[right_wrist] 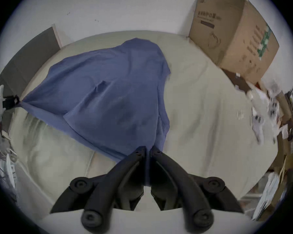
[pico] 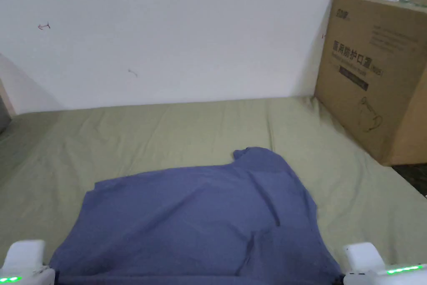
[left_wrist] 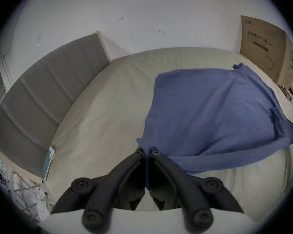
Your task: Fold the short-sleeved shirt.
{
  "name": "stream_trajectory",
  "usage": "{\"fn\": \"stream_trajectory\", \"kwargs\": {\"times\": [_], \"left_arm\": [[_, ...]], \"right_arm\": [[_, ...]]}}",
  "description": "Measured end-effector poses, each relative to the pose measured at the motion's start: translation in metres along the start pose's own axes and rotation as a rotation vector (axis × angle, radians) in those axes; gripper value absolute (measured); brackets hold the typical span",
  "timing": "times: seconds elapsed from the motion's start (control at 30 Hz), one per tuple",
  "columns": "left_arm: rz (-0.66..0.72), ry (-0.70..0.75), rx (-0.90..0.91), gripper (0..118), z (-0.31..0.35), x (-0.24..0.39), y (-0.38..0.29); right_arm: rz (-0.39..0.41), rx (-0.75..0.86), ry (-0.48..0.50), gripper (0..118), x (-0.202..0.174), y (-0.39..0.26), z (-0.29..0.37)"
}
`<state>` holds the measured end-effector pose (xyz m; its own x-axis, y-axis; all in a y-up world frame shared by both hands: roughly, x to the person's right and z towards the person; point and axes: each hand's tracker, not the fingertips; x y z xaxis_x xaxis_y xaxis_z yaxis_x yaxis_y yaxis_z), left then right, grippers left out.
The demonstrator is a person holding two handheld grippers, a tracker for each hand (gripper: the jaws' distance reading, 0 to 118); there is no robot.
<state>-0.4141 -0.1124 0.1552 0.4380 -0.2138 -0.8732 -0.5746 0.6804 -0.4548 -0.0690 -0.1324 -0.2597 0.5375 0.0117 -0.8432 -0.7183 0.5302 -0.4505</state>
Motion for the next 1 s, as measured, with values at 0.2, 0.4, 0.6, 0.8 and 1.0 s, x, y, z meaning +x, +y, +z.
{"fn": "stream_trajectory", "kwargs": {"times": [0.2,0.4,0.6,0.8,1.0], "left_arm": [[-0.010,0.005,-0.037,2,0.056,-0.014,-0.074],[-0.037,-0.002,-0.059,2,0.072,-0.015,-0.110],[-0.009,0.003,-0.049,7,0.079,-0.006,-0.111],[0.050,-0.028,-0.006,102,0.107,-0.012,-0.113],[0.074,-0.126,0.019,81,0.131,-0.017,-0.121]], "right_arm": [[-0.102,-0.023,0.046,5,0.000,-0.085,0.028],[-0.138,-0.034,0.062,5,0.011,-0.109,0.036],[-0.148,-0.016,0.074,5,0.018,-0.102,0.033],[-0.175,0.002,0.062,68,0.024,-0.097,0.044],[-0.185,0.076,0.072,51,0.012,-0.085,0.069]]}}
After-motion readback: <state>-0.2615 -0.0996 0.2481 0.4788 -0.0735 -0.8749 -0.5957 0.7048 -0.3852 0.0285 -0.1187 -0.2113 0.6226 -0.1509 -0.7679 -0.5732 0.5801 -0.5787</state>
